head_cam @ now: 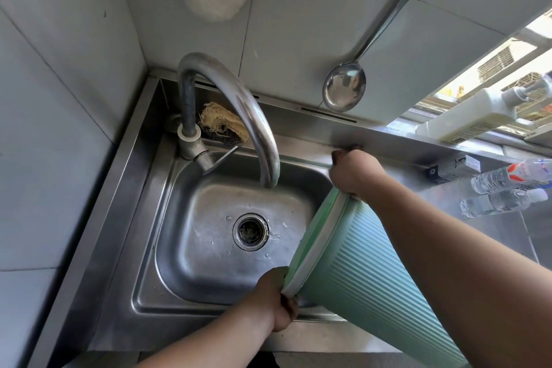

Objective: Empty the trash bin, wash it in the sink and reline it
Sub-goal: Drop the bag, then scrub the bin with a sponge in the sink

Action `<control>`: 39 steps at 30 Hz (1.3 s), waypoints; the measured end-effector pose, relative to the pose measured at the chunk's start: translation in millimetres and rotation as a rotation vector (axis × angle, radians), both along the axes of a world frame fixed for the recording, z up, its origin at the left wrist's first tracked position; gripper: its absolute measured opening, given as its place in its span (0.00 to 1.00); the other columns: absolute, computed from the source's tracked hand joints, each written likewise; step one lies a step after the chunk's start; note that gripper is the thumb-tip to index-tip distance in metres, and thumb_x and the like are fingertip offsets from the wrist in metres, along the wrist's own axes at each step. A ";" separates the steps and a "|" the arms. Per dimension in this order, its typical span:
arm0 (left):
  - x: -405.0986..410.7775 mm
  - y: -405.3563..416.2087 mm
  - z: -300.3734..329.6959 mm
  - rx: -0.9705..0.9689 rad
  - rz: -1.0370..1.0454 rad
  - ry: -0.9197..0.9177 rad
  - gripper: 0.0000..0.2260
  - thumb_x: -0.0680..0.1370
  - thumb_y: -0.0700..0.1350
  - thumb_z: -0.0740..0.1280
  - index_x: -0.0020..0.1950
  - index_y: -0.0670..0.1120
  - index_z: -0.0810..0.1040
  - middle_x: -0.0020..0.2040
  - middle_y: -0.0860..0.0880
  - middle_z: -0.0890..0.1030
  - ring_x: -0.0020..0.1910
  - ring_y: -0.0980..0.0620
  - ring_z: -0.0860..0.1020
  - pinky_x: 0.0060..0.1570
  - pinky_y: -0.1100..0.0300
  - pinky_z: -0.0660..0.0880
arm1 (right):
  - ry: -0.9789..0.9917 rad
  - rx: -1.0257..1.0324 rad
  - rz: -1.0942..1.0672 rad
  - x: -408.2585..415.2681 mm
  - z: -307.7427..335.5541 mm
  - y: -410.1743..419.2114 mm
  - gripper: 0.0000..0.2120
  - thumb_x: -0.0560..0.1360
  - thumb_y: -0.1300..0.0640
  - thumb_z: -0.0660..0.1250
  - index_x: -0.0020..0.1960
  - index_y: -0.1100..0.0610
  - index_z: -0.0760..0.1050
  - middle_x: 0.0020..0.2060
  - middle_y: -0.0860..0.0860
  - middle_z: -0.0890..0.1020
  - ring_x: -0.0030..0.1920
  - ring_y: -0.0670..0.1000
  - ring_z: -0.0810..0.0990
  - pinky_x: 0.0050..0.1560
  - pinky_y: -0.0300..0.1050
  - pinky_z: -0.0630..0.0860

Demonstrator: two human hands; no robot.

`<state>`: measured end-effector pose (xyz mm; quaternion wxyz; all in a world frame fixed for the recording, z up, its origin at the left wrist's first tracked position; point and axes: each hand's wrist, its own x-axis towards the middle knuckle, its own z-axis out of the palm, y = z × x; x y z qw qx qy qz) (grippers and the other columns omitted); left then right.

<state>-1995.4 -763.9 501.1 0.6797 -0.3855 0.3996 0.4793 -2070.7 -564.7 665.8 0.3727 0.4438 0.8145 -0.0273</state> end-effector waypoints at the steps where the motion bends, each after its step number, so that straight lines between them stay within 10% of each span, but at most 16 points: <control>1: -1.6 -1.4 2.3 -0.003 0.005 0.004 0.07 0.75 0.41 0.64 0.37 0.45 0.74 0.21 0.49 0.68 0.14 0.54 0.65 0.16 0.72 0.62 | 0.001 -0.008 0.002 -0.3 1.1 -0.9 0.20 0.77 0.60 0.54 0.66 0.60 0.71 0.65 0.62 0.73 0.63 0.60 0.75 0.67 0.54 0.72; 11: -48.4 -17.9 48.2 0.009 0.279 0.231 0.12 0.78 0.39 0.62 0.34 0.45 0.76 0.21 0.50 0.75 0.16 0.54 0.72 0.17 0.71 0.66 | 0.477 0.002 -0.024 -4.7 22.9 -3.9 0.07 0.66 0.63 0.60 0.30 0.61 0.72 0.24 0.55 0.75 0.24 0.55 0.74 0.23 0.35 0.66; 22: -86.3 -53.9 70.7 -0.170 0.262 0.642 0.15 0.79 0.56 0.63 0.48 0.48 0.84 0.42 0.46 0.88 0.45 0.42 0.85 0.38 0.54 0.81 | 0.730 -0.058 0.149 17.1 14.4 -10.5 0.14 0.75 0.54 0.61 0.55 0.58 0.80 0.48 0.55 0.83 0.49 0.59 0.81 0.44 0.44 0.74; 32: -90.4 -60.3 50.6 -0.539 0.006 1.198 0.14 0.82 0.59 0.56 0.50 0.50 0.74 0.50 0.48 0.78 0.49 0.44 0.74 0.48 0.52 0.69 | 0.644 -0.169 0.078 75.6 -92.3 -23.0 0.12 0.80 0.54 0.54 0.45 0.58 0.72 0.44 0.56 0.83 0.44 0.59 0.79 0.42 0.50 0.77; 39: -89.0 -53.8 43.5 -0.562 -0.075 1.265 0.23 0.83 0.58 0.53 0.61 0.43 0.79 0.61 0.40 0.81 0.49 0.46 0.73 0.49 0.55 0.66 | 0.733 -0.202 0.036 79.8 -127.1 -27.4 0.11 0.81 0.52 0.54 0.43 0.55 0.66 0.37 0.51 0.77 0.38 0.57 0.77 0.38 0.52 0.75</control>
